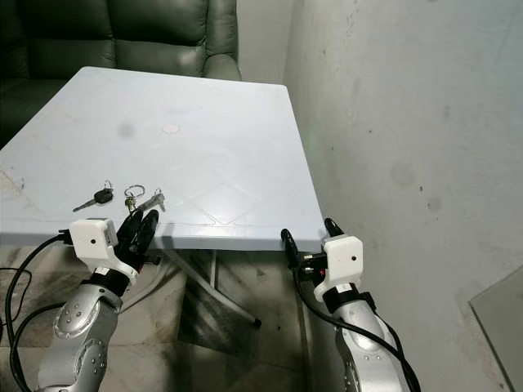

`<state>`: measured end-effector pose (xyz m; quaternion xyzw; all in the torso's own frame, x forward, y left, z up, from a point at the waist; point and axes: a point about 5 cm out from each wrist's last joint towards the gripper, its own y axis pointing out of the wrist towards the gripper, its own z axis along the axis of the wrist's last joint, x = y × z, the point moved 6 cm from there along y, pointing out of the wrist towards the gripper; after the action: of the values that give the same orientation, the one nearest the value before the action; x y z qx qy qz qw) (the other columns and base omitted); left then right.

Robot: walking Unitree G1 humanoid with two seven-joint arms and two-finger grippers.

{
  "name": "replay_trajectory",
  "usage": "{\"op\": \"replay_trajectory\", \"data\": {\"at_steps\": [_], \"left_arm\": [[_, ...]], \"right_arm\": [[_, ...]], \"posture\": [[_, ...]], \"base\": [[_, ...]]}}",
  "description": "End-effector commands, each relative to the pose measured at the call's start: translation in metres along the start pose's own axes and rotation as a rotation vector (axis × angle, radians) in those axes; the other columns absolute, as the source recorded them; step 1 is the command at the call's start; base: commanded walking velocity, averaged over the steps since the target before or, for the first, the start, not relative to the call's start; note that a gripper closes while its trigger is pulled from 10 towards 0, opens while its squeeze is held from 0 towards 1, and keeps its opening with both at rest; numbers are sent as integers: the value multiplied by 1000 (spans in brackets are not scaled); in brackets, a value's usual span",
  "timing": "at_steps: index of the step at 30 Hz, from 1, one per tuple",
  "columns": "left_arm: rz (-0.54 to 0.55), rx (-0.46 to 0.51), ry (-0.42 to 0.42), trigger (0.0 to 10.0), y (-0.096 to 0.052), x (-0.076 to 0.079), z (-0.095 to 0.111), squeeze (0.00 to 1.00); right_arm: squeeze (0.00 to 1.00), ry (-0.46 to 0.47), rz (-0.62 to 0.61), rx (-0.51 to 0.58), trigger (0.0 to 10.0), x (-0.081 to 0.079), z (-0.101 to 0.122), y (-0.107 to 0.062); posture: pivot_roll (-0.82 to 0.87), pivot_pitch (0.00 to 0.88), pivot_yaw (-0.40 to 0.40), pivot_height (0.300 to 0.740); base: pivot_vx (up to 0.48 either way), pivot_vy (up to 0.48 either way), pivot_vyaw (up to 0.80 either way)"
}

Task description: Hang keys on a hook

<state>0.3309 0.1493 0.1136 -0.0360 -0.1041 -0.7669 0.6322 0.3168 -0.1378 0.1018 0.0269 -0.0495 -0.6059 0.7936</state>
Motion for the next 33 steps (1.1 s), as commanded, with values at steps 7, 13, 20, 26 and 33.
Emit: {"op": "replay_trajectory", "data": {"at_steps": [7, 13, 20, 26, 33], "left_arm": [[4, -23, -7, 10000, 1, -1, -4, 0], [6, -25, -5, 10000, 0, -1, -4, 0], [8, -26, -5, 10000, 0, -1, -4, 0], [9, -28, -3, 10000, 0, -2, -4, 0], [16, -28, -5, 10000, 1, -3, -4, 0]], "right_arm": [[0, -25, 13, -26, 10000, 0, -4, -1], [0, -39, 32, -37, 10000, -2, -6, -2], [0, 3, 16, -24, 10000, -1, -4, -1], [0, 6, 24, -27, 10000, -2, -4, -1], [0, 13, 24, -29, 10000, -1, -4, -1]], "posture": [[-9, 0, -89, 740], [-6, 3, -90, 740], [-5, 6, -89, 740], [-4, 11, -89, 740], [-4, 17, -89, 740]], "base": [[0, 477, 0], [0, 476, 400], [0, 409, 686], [0, 407, 0], [0, 408, 0]]}}
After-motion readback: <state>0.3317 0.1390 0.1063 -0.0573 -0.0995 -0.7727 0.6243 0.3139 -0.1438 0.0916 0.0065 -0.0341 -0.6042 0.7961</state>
